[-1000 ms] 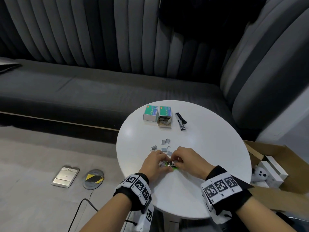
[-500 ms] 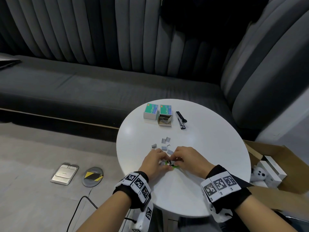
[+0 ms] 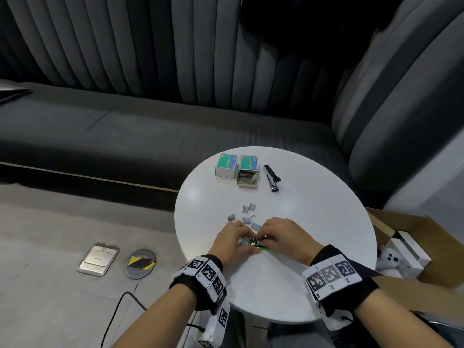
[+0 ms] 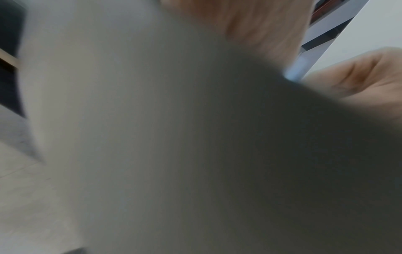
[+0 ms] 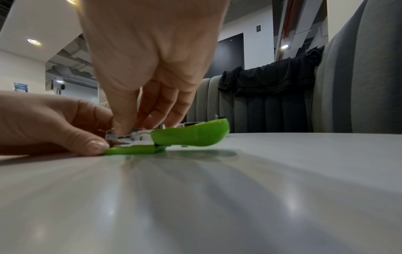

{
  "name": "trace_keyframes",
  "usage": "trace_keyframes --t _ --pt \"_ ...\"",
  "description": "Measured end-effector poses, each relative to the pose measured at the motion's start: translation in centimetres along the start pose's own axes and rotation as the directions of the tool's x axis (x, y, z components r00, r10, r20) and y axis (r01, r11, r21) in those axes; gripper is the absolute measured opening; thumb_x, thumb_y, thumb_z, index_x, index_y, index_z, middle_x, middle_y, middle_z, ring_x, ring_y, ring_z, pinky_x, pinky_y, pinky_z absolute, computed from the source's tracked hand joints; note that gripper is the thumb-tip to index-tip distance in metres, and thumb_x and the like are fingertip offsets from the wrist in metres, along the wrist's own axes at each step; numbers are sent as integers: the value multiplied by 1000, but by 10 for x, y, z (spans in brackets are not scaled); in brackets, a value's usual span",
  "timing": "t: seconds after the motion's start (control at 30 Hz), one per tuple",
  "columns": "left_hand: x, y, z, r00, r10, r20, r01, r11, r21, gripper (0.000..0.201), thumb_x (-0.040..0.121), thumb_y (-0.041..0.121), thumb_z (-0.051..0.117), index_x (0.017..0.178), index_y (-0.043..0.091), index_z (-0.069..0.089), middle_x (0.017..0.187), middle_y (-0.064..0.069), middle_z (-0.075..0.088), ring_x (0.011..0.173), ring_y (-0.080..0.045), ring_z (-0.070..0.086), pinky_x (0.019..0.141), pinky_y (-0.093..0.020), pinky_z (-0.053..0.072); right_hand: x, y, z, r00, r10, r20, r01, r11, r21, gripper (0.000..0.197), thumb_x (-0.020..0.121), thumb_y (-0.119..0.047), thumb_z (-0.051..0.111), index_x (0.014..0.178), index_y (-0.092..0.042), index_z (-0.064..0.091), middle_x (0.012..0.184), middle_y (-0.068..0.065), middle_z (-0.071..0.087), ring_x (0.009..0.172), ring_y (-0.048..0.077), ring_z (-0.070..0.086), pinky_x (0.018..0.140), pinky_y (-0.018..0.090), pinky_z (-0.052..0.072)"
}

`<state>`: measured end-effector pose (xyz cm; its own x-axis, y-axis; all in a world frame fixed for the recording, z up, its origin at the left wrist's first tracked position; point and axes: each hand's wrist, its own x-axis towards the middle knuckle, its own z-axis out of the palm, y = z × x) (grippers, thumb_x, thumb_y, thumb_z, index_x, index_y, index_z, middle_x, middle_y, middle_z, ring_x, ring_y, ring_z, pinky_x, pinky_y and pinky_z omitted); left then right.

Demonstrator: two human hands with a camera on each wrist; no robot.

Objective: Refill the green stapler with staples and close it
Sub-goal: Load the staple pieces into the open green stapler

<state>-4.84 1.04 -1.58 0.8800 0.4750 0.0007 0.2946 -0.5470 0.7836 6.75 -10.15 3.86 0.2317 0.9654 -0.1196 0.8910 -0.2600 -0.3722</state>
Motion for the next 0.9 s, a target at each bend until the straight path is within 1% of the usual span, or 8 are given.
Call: trace_keyframes --t 0.27,0.33,0.4,0.47,0.57,0.73,0.83,0.9 --pt "0 2 -2 1000 -3 -12 2 1000 -16 33 71 23 75 102 16 68 92 4 48 93 -9 44 72 -15 29 1 3 -1 999 51 3 -51 998 40 20 85 -21 61 102 -17 70 103 2 69 98 17 57 86 26 41" --pt "-1 3 -2 1000 -7 -6 7 1000 -8 34 72 23 75 103 15 67 94 4 48 95 -9 44 72 -14 29 -1 10 -10 982 149 -116 -127 976 176 20 85 -18 62 104 -16 69 100 4 70 90 16 59 89 30 46" --pt "-1 4 -2 1000 -15 -12 14 1000 -7 33 72 23 75 104 14 67 95 4 49 96 -10 46 75 -15 30 -3 25 -23 938 262 -229 -203 946 253 19 87 -12 59 103 -12 69 101 6 71 86 15 59 88 27 46" --pt "-1 3 -2 1000 -21 -12 21 1000 -10 33 72 24 75 104 15 67 96 5 49 95 -8 45 79 -17 33 -2 38 -32 922 336 -194 -294 931 217 21 88 -8 55 104 -9 68 107 9 70 94 18 61 89 25 45" --pt "0 3 -2 1000 -17 -12 17 1000 3 33 72 25 75 103 15 67 95 6 49 95 -6 43 80 -18 34 6 42 -36 932 362 -36 -356 928 106 24 87 -6 52 107 -7 66 111 13 68 103 22 62 93 26 46" --pt "0 5 -3 1000 -8 4 8 1000 19 34 72 26 75 104 15 67 94 7 47 94 -6 42 74 -15 30 28 24 -27 905 416 88 -419 907 26 25 77 -18 69 99 -7 67 103 13 67 94 25 63 80 30 50" --pt "0 3 -2 1000 -11 -1 11 1000 18 34 73 26 74 104 15 67 94 7 48 94 -6 42 72 -14 29 35 16 -20 907 410 93 -414 910 23 16 74 -2 63 88 -3 70 99 16 70 80 23 61 60 23 47" --pt "1 3 -2 1000 -14 -2 14 1000 20 33 73 26 74 103 15 67 94 7 48 94 -6 42 71 -14 28 37 15 -19 909 399 121 -406 914 31 18 74 4 60 87 -1 71 98 18 71 81 23 62 53 17 42"
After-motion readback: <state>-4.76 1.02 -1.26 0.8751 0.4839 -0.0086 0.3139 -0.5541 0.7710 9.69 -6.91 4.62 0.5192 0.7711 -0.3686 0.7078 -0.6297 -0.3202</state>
